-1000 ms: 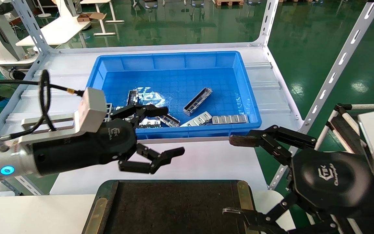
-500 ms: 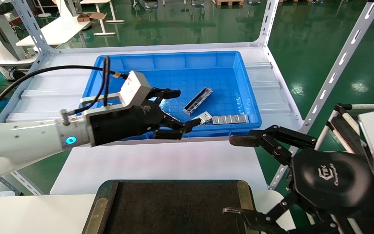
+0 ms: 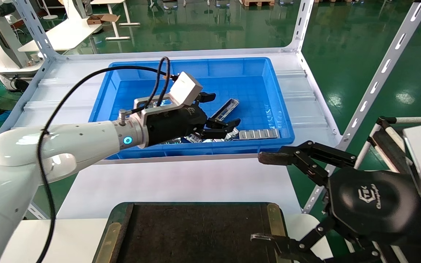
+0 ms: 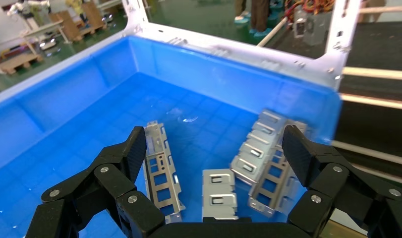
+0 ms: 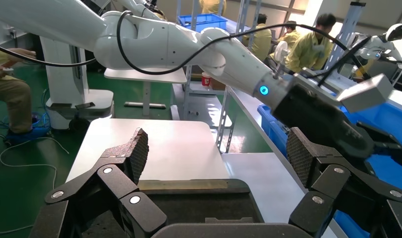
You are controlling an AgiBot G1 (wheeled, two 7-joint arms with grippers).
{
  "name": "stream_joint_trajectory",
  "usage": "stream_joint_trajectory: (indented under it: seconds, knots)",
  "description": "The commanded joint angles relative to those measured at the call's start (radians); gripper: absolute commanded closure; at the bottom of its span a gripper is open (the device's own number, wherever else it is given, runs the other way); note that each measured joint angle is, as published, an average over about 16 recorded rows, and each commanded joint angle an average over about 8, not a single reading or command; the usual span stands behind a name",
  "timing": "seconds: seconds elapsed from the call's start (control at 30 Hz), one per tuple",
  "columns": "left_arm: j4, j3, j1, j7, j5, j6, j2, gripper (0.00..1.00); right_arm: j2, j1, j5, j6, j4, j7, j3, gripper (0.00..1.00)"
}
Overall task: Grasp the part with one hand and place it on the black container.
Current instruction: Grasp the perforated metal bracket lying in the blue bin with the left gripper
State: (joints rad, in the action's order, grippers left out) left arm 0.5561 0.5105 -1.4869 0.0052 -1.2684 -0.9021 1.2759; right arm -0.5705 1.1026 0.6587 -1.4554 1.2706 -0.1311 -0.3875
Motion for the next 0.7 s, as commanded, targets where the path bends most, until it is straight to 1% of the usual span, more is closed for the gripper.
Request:
stream_joint_trajectory:
  seconds: [0.03,0.3,0.5,0.53,0.57,0.6,0.7]
  knots:
    - [-0.048,0.003,-0.016,0.016,-0.010,0.023,0.029,0.00,0.000,0.000,0.000,0.000,0.000,0.000,0.000,0.00]
    - [-0.168,0.020,-0.055,0.057,0.001,0.086,0.079,0.00,0.000,0.000,0.000,0.000,0.000,0.000,0.000,0.00]
    - [-0.196,0.072,-0.063,0.036,0.026,0.136,0.090,0.00,0.000,0.000,0.000,0.000,0.000,0.000,0.000,0.00]
    - [-0.196,0.083,-0.063,0.029,0.031,0.145,0.091,0.02,0.000,0.000,0.000,0.000,0.000,0.000,0.000,0.01]
    - [-0.195,0.095,-0.064,0.020,0.037,0.155,0.091,0.08,0.000,0.000,0.000,0.000,0.000,0.000,0.000,0.08]
    - [-0.194,0.107,-0.064,0.011,0.044,0.164,0.092,0.19,0.000,0.000,0.000,0.000,0.000,0.000,0.000,0.21]
    - [-0.184,0.147,-0.065,-0.018,0.064,0.194,0.094,0.56,0.000,0.000,0.000,0.000,0.000,0.000,0.000,0.58]
